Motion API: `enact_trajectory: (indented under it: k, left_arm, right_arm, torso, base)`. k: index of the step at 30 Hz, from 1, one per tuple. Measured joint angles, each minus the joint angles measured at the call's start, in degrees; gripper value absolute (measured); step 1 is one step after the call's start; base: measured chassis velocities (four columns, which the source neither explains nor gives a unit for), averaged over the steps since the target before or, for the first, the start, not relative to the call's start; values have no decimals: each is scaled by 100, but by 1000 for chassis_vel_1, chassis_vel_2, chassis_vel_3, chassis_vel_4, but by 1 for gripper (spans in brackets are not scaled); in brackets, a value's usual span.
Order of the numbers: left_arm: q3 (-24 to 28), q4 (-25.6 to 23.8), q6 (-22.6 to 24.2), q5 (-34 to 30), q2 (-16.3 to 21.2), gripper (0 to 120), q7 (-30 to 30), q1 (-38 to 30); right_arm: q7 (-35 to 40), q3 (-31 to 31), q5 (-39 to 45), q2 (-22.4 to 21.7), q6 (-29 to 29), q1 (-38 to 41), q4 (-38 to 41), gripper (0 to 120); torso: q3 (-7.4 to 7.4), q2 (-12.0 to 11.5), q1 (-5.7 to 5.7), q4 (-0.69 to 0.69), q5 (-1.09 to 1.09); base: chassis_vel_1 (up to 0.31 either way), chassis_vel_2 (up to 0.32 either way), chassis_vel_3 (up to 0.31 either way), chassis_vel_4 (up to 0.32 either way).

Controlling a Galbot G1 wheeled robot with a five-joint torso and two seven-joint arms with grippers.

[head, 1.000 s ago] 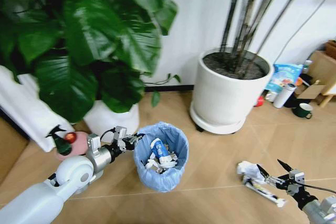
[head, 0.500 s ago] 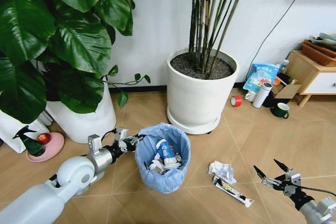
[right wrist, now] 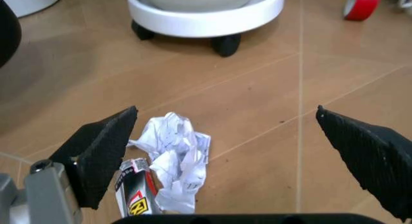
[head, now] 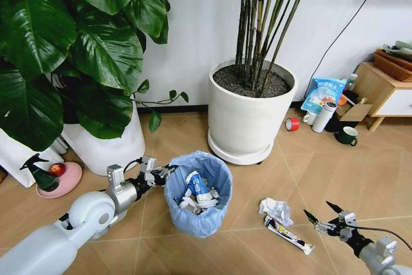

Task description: Pick up the trash bin and place the garbage on the floor into it.

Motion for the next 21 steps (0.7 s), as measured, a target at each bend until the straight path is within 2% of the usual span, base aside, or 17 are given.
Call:
enact_trajectory:
  k: [5, 9, 11, 12, 15, 16, 20, 21]
  left_arm:
    - [81, 39, 3, -24, 16, 0, 0, -80]
    - [197, 75, 5, -32, 22, 0, 1, -167]
    - [225, 101, 5, -34, 10, 0, 3, -193]
    - [225, 101, 5, -34, 10, 0, 3, -193]
    - [244, 149, 5, -34, -10, 0, 3, -196]
    - [244, 149, 5, -34, -10, 0, 3, -196]
    - [266, 190, 8, -32, -15, 0, 4, -209]
    - [266, 190, 8, -32, -15, 0, 4, -209]
  right_arm:
    - [-92, -524, -12, -97, -68, 491, -606, 100]
    - [-107, -1037, -44, -85, -79, 1005, -1254, 95]
    - [-108, -1237, -51, -58, -78, 1241, -1522, 87]
    - [-108, -1237, -51, -58, -78, 1241, -1522, 87]
    - [-135, -1521, -64, -35, -47, 1649, -1891, 72]
    - [-135, -1521, -64, -35, -47, 1649, -1891, 72]
    - [-200, -1802, -74, -9, -10, 2084, -2206, 54]
    - [-200, -1802, -74, -9, -10, 2084, -2206, 54]
  torso:
    - [0, 0, 0, 0, -1]
    - [0, 0, 0, -1, 1]
    - [0, 0, 0, -1, 1]
    - [0, 0, 0, -1, 1]
    - [0, 0, 0, 0, -1]
    - [0, 0, 0, 0, -1]
    - [0, 0, 0, 1, -1]
    - [0, 0, 0, 1, -1]
  base:
    - [0, 0, 0, 0]
    - [0, 0, 0, 0]
    - [0, 0, 0, 0]
    - [0, 0, 0, 0]
    - [0, 0, 0, 0]
    - [0, 0, 0, 0]
    - [0, 0, 0, 0]
    - [0, 0, 0, 0]
